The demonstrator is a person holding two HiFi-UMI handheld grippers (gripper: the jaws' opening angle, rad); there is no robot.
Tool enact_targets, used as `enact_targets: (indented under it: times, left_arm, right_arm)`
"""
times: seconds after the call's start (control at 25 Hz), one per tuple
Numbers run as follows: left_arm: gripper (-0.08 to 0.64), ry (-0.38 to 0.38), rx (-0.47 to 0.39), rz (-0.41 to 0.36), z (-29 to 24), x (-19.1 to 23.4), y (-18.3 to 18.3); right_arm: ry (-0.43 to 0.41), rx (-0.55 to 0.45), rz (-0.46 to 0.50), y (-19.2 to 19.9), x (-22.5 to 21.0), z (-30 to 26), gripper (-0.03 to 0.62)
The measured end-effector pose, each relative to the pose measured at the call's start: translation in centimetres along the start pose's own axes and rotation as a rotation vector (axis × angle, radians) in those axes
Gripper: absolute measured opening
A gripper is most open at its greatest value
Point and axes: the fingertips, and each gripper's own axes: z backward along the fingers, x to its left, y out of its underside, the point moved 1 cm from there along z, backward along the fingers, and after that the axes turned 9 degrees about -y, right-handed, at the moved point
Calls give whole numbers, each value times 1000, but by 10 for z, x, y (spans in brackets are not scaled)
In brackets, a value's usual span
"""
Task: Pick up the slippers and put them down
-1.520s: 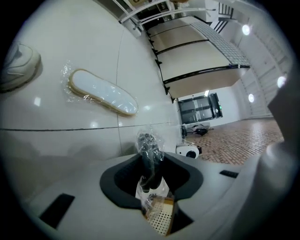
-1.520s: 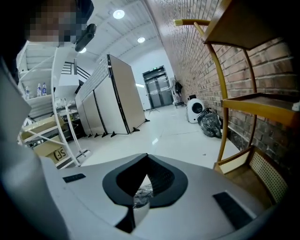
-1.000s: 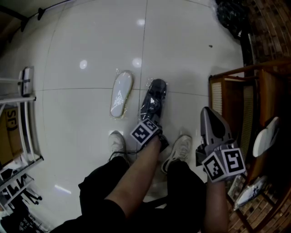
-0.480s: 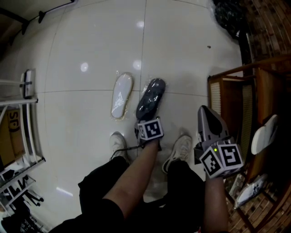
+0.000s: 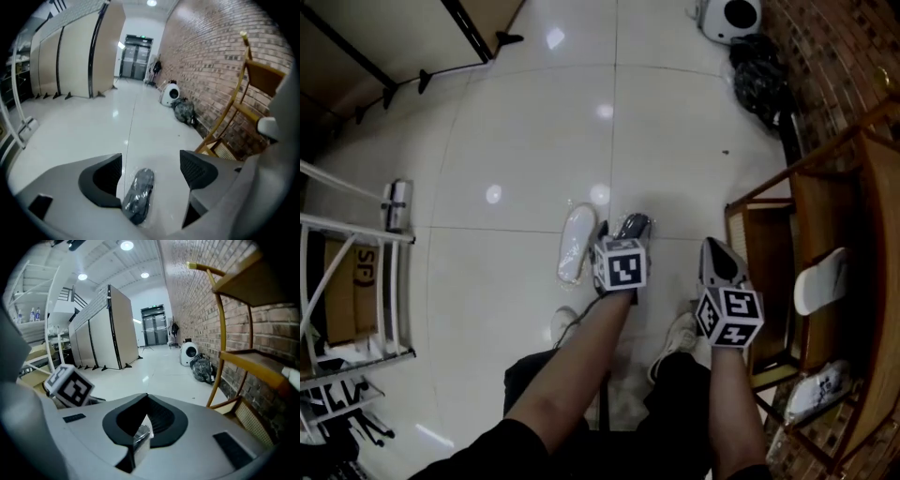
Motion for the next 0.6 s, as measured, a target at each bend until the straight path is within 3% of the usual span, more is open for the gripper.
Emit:
enact_targets:
  times: [0.12,0.24,0.36,0.44,0.52,0.6]
  left_arm:
    - [382,30,-223,-67,50,8,-83]
    - [382,48,-397,-126,121,20,-135]
    - [315,115,-562,-116,204,23,-172]
    - [314,174,-676,-92,261,26,-193]
    - [239,190,-766,-88,308,33,-204]
    - [229,182,-809,-103,343,41,-206]
  right_arm:
    - [30,-60,97,-34,8,17,5]
    - [33,-103,164,-59,29,48,5]
    - [22,-162,185,-91,49,84,5]
    - [12,-231,204,-121,60,111,5]
    - [14,-293,242,-149,69,141,5]
    - [25,-347,259,-170,77,174,5]
